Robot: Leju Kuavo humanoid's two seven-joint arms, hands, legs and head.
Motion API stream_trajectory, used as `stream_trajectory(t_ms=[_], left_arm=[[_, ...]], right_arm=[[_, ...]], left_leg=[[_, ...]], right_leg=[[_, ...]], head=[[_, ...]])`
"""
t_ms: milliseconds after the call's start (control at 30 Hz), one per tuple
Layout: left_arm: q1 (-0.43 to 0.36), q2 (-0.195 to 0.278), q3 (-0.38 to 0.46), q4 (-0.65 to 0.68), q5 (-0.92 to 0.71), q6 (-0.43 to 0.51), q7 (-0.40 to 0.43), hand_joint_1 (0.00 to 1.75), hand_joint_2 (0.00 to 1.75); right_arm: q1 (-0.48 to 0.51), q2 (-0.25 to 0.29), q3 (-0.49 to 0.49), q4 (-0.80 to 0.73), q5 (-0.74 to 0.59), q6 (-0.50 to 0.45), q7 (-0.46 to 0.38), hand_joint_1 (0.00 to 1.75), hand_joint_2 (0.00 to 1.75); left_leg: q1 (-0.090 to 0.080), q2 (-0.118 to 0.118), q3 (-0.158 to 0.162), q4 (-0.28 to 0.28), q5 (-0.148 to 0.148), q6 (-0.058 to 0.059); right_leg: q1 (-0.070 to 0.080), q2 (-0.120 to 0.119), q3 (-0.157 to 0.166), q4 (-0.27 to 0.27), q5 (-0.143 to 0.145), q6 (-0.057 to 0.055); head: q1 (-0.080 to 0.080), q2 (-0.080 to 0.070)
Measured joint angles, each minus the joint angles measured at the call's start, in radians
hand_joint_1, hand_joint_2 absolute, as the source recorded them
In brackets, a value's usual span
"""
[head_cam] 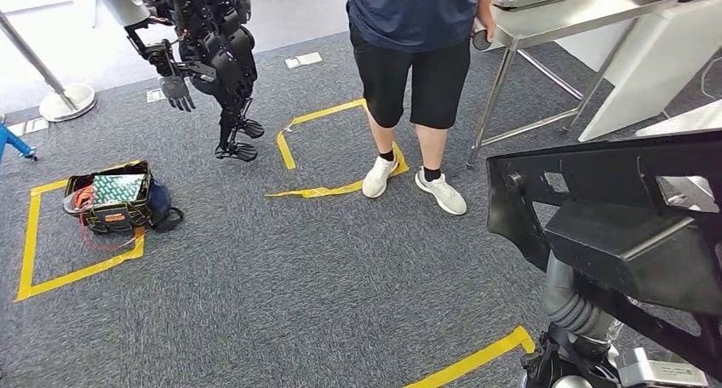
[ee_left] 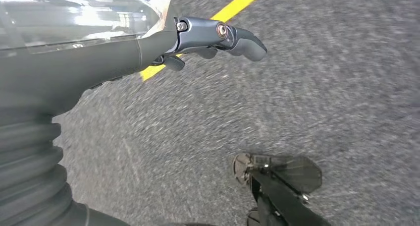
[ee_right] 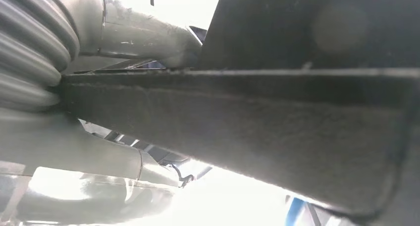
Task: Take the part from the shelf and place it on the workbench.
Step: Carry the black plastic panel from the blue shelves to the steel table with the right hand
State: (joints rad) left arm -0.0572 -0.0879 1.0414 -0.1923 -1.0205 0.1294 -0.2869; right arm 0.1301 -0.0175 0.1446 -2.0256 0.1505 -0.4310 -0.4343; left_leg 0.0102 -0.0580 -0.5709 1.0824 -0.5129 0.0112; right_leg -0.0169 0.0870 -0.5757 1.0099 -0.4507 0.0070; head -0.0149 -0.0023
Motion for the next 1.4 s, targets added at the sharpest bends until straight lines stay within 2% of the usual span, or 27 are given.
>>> stream_trajectory(t_ms=[67, 100, 133, 167, 233, 267, 300, 367, 400, 433, 500, 567, 600, 667, 733, 800, 833, 867, 900, 967, 1033, 1100, 1167, 1233, 1300, 1367, 1400], left_arm=[[0.0, 0.0, 0.0, 0.0, 0.004, 0.0, -0.004, 0.0, 1.75], [0.0, 0.0, 0.0, 0.0, 0.005, 0.0, -0.005, 0.0, 1.75], [0.001, -0.001, 0.0, 0.0, 0.005, 0.0, -0.005, 0.0, 1.75], [0.001, -0.001, 0.0, 0.0, 0.006, -0.001, -0.006, 0.0, 1.75], [0.002, -0.001, 0.0, 0.0, 0.005, -0.002, -0.007, 0.0, 1.75], [0.003, 0.0, 0.0, 0.0, 0.005, -0.004, -0.008, 0.0, 1.75], [0.005, 0.001, 0.0, 0.0, 0.005, -0.004, -0.008, 0.0, 1.75], [0.007, 0.001, 0.0, 0.0, 0.004, -0.005, -0.008, 0.0, 1.75], [0.007, 0.001, 0.0, 0.0, 0.004, -0.006, -0.008, 0.0, 1.75], [0.006, 0.001, 0.0, 0.0, 0.004, -0.006, -0.008, 0.0, 1.75], [0.005, 0.0, -0.001, 0.0, 0.002, -0.006, -0.008, 0.0, 1.75], [0.005, 0.0, -0.002, 0.0, 0.001, -0.007, -0.008, 0.0, 1.75], [0.005, 0.001, -0.002, 0.0, 0.001, -0.007, -0.007, 0.0, 1.75], [0.003, 0.001, -0.003, 0.0, 0.001, -0.007, -0.007, 0.0, 1.75], [0.002, 0.002, -0.003, 0.0, 0.001, -0.007, -0.007, 0.0, 1.75], [0.004, 0.002, -0.003, 0.0, 0.001, -0.008, -0.007, 0.0, 1.75], [0.006, 0.001, -0.003, 0.0, 0.001, -0.008, -0.007, 0.0, 1.75], [0.008, 0.001, -0.003, 0.0, 0.001, -0.008, -0.006, 0.0, 1.75], [0.008, 0.001, -0.003, 0.0, 0.001, -0.008, -0.005, 0.0, 1.75], [0.008, 0.002, -0.003, 0.0, 0.002, -0.008, -0.004, 0.0, 1.75], [0.007, 0.003, -0.003, 0.0, 0.003, -0.008, -0.004, 0.0, 1.75], [0.007, 0.003, -0.003, 0.0, 0.001, -0.008, -0.005, 0.0, 1.75], [0.006, 0.003, -0.004, 0.0, -0.002, -0.009, -0.006, 0.0, 1.75], [0.005, 0.003, -0.004, 0.0, -0.003, -0.009, -0.007, 0.0, 1.75], [0.006, 0.004, -0.005, 0.0, -0.003, -0.009, -0.007, 0.0, 1.75], [0.007, 0.005, -0.005, 0.0, -0.003, -0.009, -0.007, 0.0, 1.75], [0.007, 0.005, -0.005, 0.0, -0.003, -0.009, -0.007, 0.0, 1.75]], right_arm=[[-0.001, 0.0, 0.0, 0.0, 0.0, 0.001, 0.0, 1.75, 1.75], [0.0, 0.0, 0.001, 0.0, -0.001, 0.002, 0.0, 1.75, 1.75], [0.0, 0.0, 0.001, 0.0, -0.001, 0.002, 0.0, 1.75, 1.75], [0.001, -0.001, 0.001, 0.0, -0.002, 0.002, -0.001, 1.75, 1.75], [0.0, -0.002, 0.001, 0.0, -0.003, 0.002, -0.001, 1.75, 1.75], [0.0, -0.002, 0.001, 0.0, -0.003, 0.001, -0.001, 1.75, 1.75], [0.0, -0.002, 0.002, 0.0, -0.004, 0.001, -0.001, 1.75, 1.75], [0.003, -0.002, 0.002, 0.002, -0.004, 0.001, -0.001, 1.75, 1.75], [0.004, -0.002, 0.002, 0.002, -0.005, 0.001, -0.001, 1.75, 1.75], [0.005, -0.002, 0.002, 0.003, -0.005, 0.001, -0.001, 1.75, 1.75], [0.005, -0.002, 0.002, 0.003, -0.005, 0.001, -0.002, 1.75, 1.75], [0.006, -0.002, 0.002, 0.003, -0.006, 0.001, -0.004, 1.75, 1.75], [0.007, -0.002, 0.001, 0.003, -0.006, 0.001, -0.005, 1.75, 1.75], [0.008, -0.002, 0.001, 0.002, -0.006, 0.001, -0.006, 1.75, 1.75], [0.01, -0.002, 0.001, 0.001, -0.006, 0.002, -0.008, 1.75, 1.75], [0.011, 0.0, 0.001, 0.0, -0.006, 0.002, -0.009, 1.75, 1.75], [0.011, 0.0, 0.001, 0.0, -0.006, 0.002, -0.009, 1.75, 1.75], [0.011, 0.0, 0.001, 0.001, -0.007, 0.002, -0.009, 1.75, 1.75], [0.011, 0.0, 0.0, 0.001, -0.007, 0.003, -0.009, 1.75, 1.75], [0.011, 0.001, 0.0, 0.001, -0.007, 0.004, -0.01, 1.75, 1.75], [0.01, 0.001, 0.001, 0.001, -0.007, 0.006, -0.01, 1.75, 1.75], [0.008, 0.001, 0.001, 0.001, -0.007, 0.006, -0.011, 1.75, 1.75], [0.009, 0.002, 0.001, 0.0, -0.007, 0.006, -0.011, 1.75, 1.75], [0.01, 0.002, 0.001, -0.001, -0.006, 0.005, -0.012, 1.75, 1.75], [0.008, 0.002, 0.001, -0.001, -0.006, 0.004, -0.012, 1.75, 1.75], [0.009, 0.003, 0.001, -0.001, -0.006, 0.004, -0.012, 1.75, 1.75], [0.01, 0.003, 0.001, -0.001, -0.006, 0.004, -0.012, 1.75, 1.75]], left_leg=[[0.001, -0.035, 0.031, -0.07, 0.019, 0.004], [-0.002, -0.033, 0.033, -0.078, 0.017, 0.007], [-0.003, -0.018, 0.033, -0.081, 0.022, 0.015], [-0.004, -0.004, 0.034, -0.087, 0.027, 0.023], [-0.004, 0.026, 0.037, -0.099, 0.037, 0.039], [-0.006, 0.041, 0.037, -0.101, 0.038, 0.042], [-0.008, 0.057, 0.034, -0.101, 0.039, 0.044], [-0.011, 0.088, 0.031, -0.101, 0.038, 0.044], [-0.011, 0.102, 0.031, -0.101, 0.038, 0.044], [-0.011, 0.115, 0.032, -0.1, 0.037, 0.043], [-0.013, 0.136, 0.036, -0.099, 0.033, 0.037], [-0.019, 0.152, 0.042, -0.097, 0.029, 0.029], [-0.022, 0.16, 0.044, -0.097, 0.028, 0.025], [-0.02, 0.175, 0.048, -0.096, 0.024, 0.016], [-0.014, 0.138, 0.031, -0.055, -0.009, 0.003], [-0.007, 0.077, -0.025, 0.069, -0.076, -0.006], [-0.005, 0.063, -0.058, 0.138, -0.105, -0.008], [-0.004, 0.058, -0.082, 0.184, -0.116, -0.011], [-0.002, 0.056, -0.09, 0.195, -0.107, -0.012], [0.004, 0.048, -0.052, 0.106, -0.04, -0.012], [0.011, 0.005, 0.01, -0.027, 0.015, -0.01], [0.012, -0.025, 0.035, -0.084, 0.022, -0.008], [0.008, -0.008, 0.037, -0.092, 0.024, 0.001], [0.007, 0.018, 0.043, -0.104, 0.032, 0.018], [0.004, 0.048, 0.045, -0.11, 0.037, 0.028], [0.0, 0.078, 0.044, -0.11, 0.036, 0.03], [0.0, 0.092, 0.044, -0.109, 0.036, 0.03]], right_leg=[[0.002, 0.022, -0.007, 0.0, 0.005, 0.011], [0.001, 0.034, -0.011, -0.002, 0.009, 0.018], [-0.001, 0.044, -0.017, -0.004, 0.013, 0.026], [-0.002, 0.037, -0.025, 0.001, 0.012, 0.031], [0.003, -0.015, -0.06, 0.063, -0.022, 0.029], [0.004, -0.048, -0.09, 0.126, -0.055, 0.024], [0.005, -0.066, -0.123, 0.199, -0.09, 0.021], [0.004, -0.076, -0.164, 0.301, -0.13, 0.026], [0.004, -0.079, -0.153, 0.294, -0.127, 0.034], [0.004, -0.085, -0.12, 0.242, -0.109, 0.043], [0.006, -0.128, -0.023, 0.081, -0.061, 0.054], [0.011, -0.159, 0.031, -0.009, -0.034, 0.044], [0.013, -0.158, 0.033, -0.016, -0.031, 0.037], [0.008, -0.134, 0.031, -0.018, -0.026, 0.024], [-0.001, -0.113, 0.032, -0.022, -0.021, 0.01], [-0.004, -0.09, 0.032, -0.022, -0.018, -0.001], [-0.003, -0.079, 0.031, -0.022, -0.018, -0.003], [-0.003, -0.067, 0.031, -0.022, -0.017, -0.004], [-0.002, -0.054, 0.032, -0.021, -0.017, -0.005], [-0.003, -0.029, 0.035, -0.02, -0.016, -0.005], [0.0, -0.005, 0.034, -0.018, -0.016, -0.001], [0.0, 0.016, 0.024, -0.017, -0.012, 0.012], [-0.004, 0.035, 0.01, -0.017, -0.006, 0.029], [-0.002, 0.005, -0.015, 0.017, -0.022, 0.034], [0.001, -0.05, -0.075, 0.131, -0.071, 0.025], [0.001, -0.071, -0.139, 0.26, -0.115, 0.023], [0.0, -0.075, -0.15, 0.283, -0.117, 0.028]], head=[[0.002, 0.0], [0.003, 0.0], [0.004, 0.0], [0.004, 0.0], [0.009, 0.0], [0.011, 0.0], [0.014, 0.0], [0.014, 0.0], [0.014, 0.0], [0.014, 0.0], [0.015, 0.0], [0.014, 0.0], [0.013, 0.0], [0.012, 0.0], [0.009, 0.0], [0.004, 0.0], [0.002, 0.0], [0.002, 0.0], [0.002, 0.0], [0.002, 0.0], [0.003, 0.0], [0.003, 0.0], [0.003, 0.0], [0.006, 0.0], [0.011, 0.0], [0.014, 0.0], [0.014, 0.0]])
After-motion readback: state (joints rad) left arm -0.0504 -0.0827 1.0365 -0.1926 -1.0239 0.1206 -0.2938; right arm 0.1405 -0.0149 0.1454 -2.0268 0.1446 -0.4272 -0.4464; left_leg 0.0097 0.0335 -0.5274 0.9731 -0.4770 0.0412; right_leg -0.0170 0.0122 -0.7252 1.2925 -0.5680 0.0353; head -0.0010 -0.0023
